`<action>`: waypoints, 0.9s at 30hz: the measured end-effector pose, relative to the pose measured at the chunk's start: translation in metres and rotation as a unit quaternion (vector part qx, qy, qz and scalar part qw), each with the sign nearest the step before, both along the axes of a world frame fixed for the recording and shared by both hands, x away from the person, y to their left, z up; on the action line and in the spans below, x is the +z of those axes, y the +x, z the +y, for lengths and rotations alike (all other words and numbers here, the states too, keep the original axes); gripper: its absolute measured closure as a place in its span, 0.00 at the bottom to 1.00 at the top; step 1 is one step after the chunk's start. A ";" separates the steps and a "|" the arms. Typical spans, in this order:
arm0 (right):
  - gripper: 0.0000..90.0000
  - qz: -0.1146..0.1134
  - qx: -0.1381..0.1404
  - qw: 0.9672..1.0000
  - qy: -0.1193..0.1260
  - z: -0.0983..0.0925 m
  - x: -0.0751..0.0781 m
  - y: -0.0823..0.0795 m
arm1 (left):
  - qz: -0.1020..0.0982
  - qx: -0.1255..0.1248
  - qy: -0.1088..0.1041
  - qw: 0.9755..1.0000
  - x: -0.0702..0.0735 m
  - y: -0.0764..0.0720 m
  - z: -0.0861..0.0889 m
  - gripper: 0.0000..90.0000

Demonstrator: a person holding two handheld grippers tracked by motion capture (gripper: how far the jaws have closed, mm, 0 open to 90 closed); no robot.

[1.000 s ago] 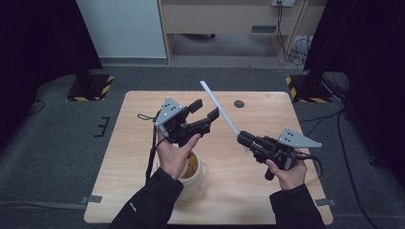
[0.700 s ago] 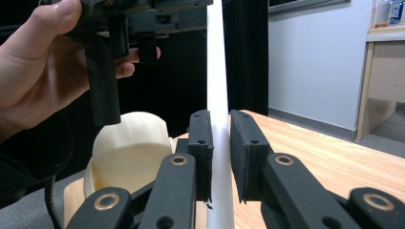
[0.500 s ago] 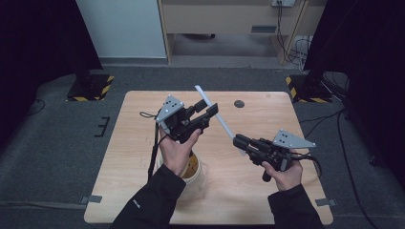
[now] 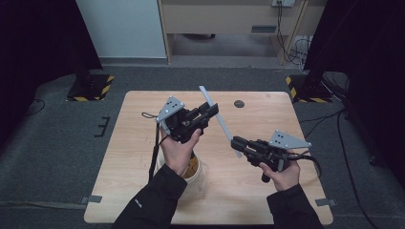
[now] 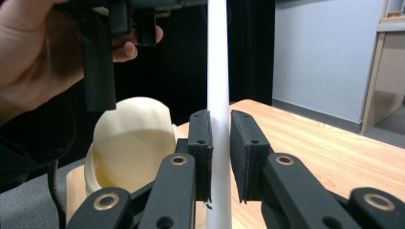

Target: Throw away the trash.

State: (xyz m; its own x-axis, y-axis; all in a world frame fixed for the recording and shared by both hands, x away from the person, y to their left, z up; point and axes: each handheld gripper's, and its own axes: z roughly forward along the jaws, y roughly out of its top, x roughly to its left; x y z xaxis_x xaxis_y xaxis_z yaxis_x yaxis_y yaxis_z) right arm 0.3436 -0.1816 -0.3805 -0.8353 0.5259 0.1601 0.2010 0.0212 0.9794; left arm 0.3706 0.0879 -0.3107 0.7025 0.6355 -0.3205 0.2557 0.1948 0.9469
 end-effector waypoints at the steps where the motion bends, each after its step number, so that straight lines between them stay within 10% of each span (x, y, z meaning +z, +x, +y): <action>1: 0.88 0.001 0.001 1.000 -0.002 0.001 -0.001 0.000 | -0.003 -0.003 0.000 1.000 0.000 -0.001 -0.001 0.81; 15: 0.68 0.003 -0.041 0.999 -0.007 -0.009 0.001 0.004 | -0.031 -0.011 0.017 0.999 0.007 -0.014 0.005 0.88; 27: 0.37 0.042 -0.115 0.988 -0.089 -0.023 -0.036 0.025 | -0.059 -0.021 0.026 0.998 0.015 -0.039 0.029 0.88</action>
State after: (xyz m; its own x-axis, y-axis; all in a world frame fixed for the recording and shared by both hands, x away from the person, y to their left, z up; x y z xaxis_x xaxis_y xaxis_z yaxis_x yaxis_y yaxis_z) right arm 0.3682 -0.2047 -0.4162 -0.6786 0.7260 0.1113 0.3010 0.1367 0.9438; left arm 0.3316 0.1169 -0.2956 0.7589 0.6192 -0.2017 0.1494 0.1359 0.9794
